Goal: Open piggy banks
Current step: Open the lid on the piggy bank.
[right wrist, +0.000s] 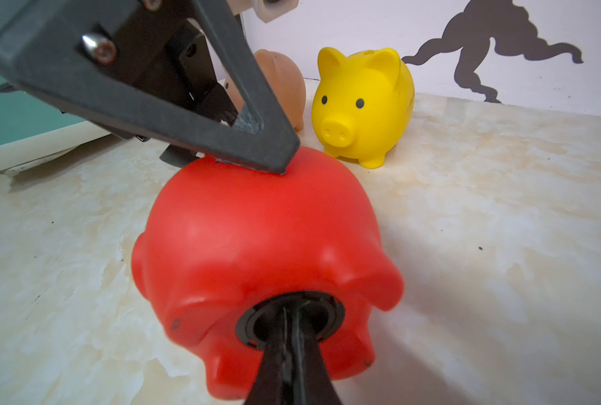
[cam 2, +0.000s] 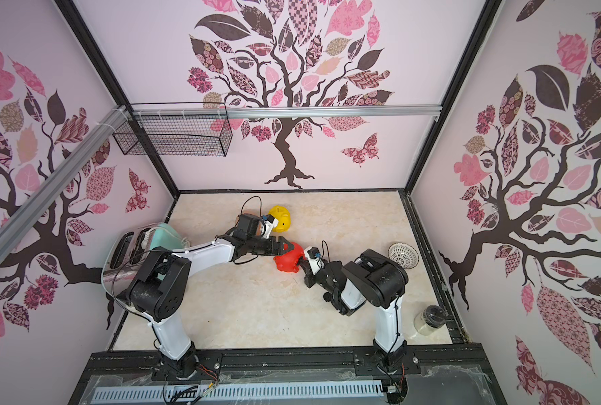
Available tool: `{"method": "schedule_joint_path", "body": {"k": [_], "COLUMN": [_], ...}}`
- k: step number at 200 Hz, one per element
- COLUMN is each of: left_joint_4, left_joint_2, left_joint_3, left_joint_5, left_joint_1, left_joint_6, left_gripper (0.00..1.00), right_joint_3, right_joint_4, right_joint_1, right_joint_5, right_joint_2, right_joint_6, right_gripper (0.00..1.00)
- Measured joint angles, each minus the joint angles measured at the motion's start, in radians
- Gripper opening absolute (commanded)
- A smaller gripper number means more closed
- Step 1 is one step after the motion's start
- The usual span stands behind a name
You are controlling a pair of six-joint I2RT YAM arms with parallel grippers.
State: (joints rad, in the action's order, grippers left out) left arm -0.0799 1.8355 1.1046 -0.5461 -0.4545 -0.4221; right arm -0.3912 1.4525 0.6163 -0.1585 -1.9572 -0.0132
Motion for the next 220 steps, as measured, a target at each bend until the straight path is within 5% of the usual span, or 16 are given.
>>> {"method": "schedule_joint_path", "body": {"k": [42, 131, 220], "left_joint_4": [-0.001, 0.0, 0.004], "left_joint_2": [0.0, 0.0, 0.0], "left_joint_3": [0.006, 0.009, 0.014], "left_joint_5": [0.026, 0.045, 0.071], "left_joint_1": [0.013, 0.013, 0.018], "left_joint_6": [0.008, 0.004, 0.004], "left_gripper": [0.86, 0.86, 0.86], "right_joint_3": [-0.034, 0.059, 0.151], "right_joint_4": [-0.036, -0.016, -0.056], "right_joint_1": [0.072, 0.087, 0.089], "right_joint_5": [0.111, 0.151, 0.138], "right_joint_2": [0.0, -0.008, 0.164], "right_joint_6": [-0.113, -0.147, 0.024], "right_gripper": [0.0, 0.0, 0.0]}}
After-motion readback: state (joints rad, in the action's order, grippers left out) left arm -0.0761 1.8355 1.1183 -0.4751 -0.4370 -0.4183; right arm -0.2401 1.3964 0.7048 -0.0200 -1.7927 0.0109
